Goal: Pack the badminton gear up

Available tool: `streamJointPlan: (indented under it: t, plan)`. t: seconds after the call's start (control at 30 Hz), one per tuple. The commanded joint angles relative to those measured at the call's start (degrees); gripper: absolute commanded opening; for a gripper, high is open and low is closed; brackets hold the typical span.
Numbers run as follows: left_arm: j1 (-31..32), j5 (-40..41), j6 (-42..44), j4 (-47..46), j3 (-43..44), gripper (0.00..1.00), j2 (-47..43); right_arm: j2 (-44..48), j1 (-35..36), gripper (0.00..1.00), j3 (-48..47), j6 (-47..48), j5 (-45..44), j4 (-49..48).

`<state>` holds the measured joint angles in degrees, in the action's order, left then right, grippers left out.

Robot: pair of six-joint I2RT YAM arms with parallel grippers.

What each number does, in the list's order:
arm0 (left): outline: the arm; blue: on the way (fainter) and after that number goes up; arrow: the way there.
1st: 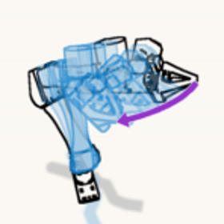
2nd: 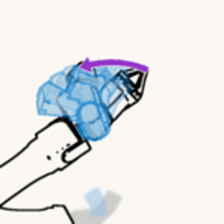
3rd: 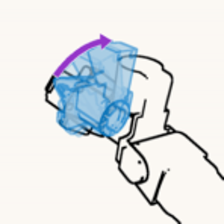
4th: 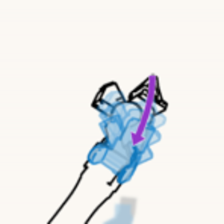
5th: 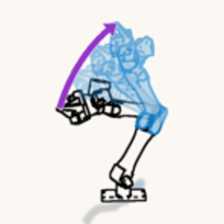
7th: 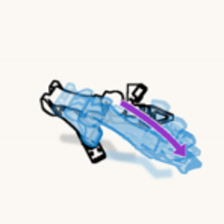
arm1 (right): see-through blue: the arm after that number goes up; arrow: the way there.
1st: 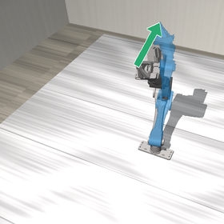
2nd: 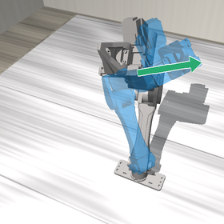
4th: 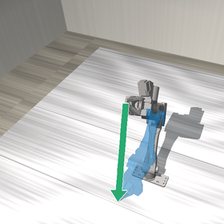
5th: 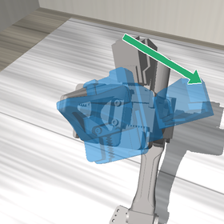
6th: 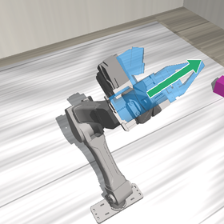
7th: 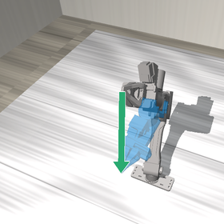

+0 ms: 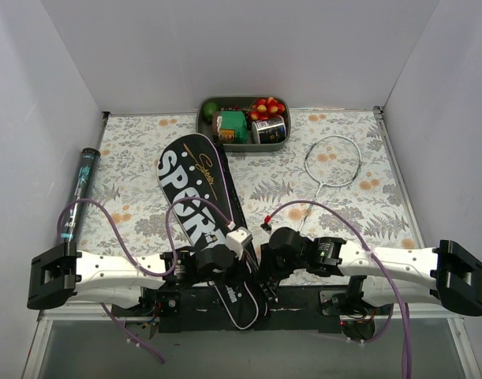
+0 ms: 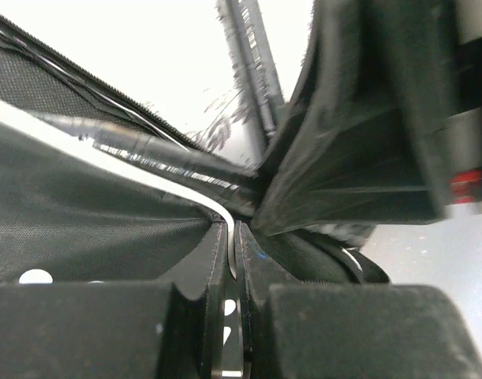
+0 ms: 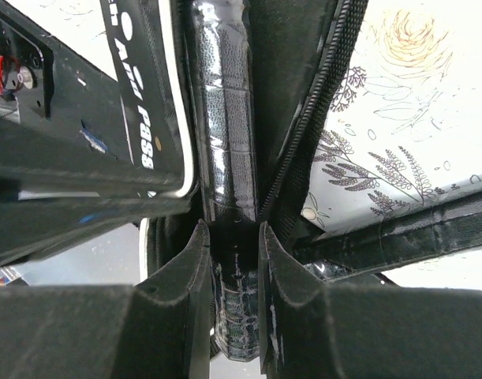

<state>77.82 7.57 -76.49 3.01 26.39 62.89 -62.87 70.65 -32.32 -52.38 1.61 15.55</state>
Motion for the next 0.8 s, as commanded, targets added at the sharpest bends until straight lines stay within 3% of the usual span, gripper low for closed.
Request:
streamJointPlan:
  t: [0.0, 0.3, 0.53, 0.63, 0.77]
  plan:
    - [2.4, -1.2, -0.6, -10.8, 4.0, 0.0, -5.0, 1.7, 2.3, 0.01, 1.6, -8.7, -7.5, -11.8]
    - [10.5, 0.5, 3.4, -0.2, 13.6, 0.0, 2.7, 4.9, 9.8, 0.01, 4.5, -18.8, -21.0, -11.2]
    - [19.8, 6.7, 2.8, 0.6, 16.9, 0.0, 8.6, 6.4, 20.6, 0.01, 6.8, -29.1, -32.2, -12.5]
    - [20.5, 8.3, 1.4, -1.1, 14.8, 0.0, 5.8, 3.2, 23.3, 0.01, 9.3, -30.3, -33.3, -19.7]
    - [21.0, 11.1, 0.5, -1.5, 12.2, 0.0, 0.0, -1.4, 26.4, 0.01, 14.5, -28.0, -35.9, -42.1]
